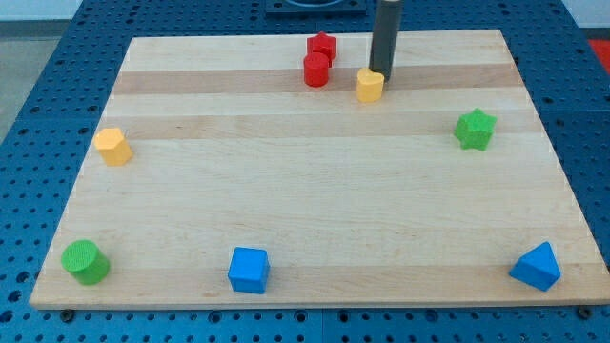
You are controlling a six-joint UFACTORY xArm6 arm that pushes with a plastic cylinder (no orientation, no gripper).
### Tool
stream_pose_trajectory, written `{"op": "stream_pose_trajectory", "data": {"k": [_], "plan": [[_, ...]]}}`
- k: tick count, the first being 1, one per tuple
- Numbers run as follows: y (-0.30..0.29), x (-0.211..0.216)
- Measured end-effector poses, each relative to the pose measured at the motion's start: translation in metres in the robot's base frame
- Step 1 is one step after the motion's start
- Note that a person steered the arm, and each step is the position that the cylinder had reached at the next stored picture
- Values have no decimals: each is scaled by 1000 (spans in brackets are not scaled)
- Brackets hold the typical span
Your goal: Place the yellow heart at the bottom of the red circle
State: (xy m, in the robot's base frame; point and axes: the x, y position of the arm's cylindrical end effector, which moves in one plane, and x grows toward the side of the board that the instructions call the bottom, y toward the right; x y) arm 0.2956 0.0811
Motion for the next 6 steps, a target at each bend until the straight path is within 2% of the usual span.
{"op": "stream_pose_trajectory", "data": {"k": [1,2,3,4,6], "plan": [[5,0],[42,0],[55,10],[31,24],[0,26]]}}
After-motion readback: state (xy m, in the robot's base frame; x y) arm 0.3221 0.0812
